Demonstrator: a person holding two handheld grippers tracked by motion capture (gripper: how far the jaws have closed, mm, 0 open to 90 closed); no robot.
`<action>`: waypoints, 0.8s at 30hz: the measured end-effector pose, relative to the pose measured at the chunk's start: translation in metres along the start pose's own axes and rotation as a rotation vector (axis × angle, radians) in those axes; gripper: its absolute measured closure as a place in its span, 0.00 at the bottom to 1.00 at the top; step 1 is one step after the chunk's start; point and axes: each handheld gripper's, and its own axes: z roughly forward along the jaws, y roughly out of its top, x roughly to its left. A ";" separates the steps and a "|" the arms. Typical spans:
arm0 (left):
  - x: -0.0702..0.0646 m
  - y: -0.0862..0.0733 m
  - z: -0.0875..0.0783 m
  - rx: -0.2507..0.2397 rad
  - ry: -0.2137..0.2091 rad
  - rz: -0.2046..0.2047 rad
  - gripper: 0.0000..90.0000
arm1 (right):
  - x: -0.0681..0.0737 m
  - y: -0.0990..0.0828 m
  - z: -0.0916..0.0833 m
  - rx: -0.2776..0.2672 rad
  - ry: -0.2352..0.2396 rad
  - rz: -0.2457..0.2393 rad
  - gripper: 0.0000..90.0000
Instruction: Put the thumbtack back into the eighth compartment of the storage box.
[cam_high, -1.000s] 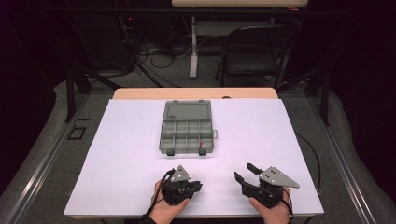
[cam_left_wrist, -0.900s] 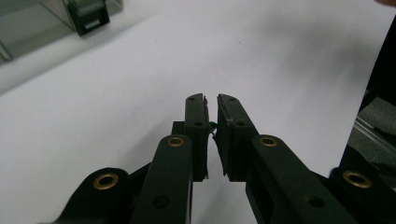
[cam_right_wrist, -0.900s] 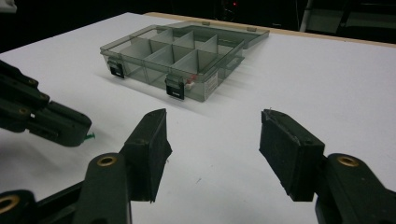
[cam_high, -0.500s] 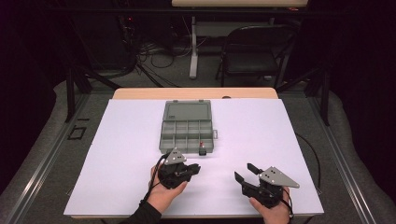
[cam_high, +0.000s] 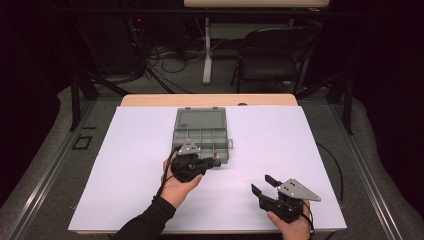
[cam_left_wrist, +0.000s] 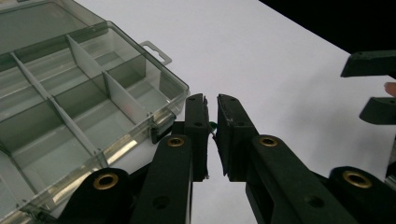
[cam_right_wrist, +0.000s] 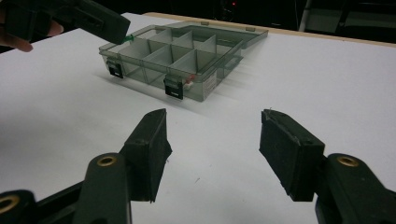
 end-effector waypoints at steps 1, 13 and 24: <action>0.001 0.001 0.001 -0.001 0.003 -0.007 0.93 | 0.000 0.000 0.000 0.000 0.000 0.000 0.46; 0.016 0.016 0.015 0.012 0.042 -0.028 0.93 | 0.000 0.000 0.000 -0.001 0.001 -0.001 0.46; 0.027 0.020 0.033 0.034 0.077 -0.045 0.93 | 0.000 0.000 0.000 -0.001 0.002 0.001 0.46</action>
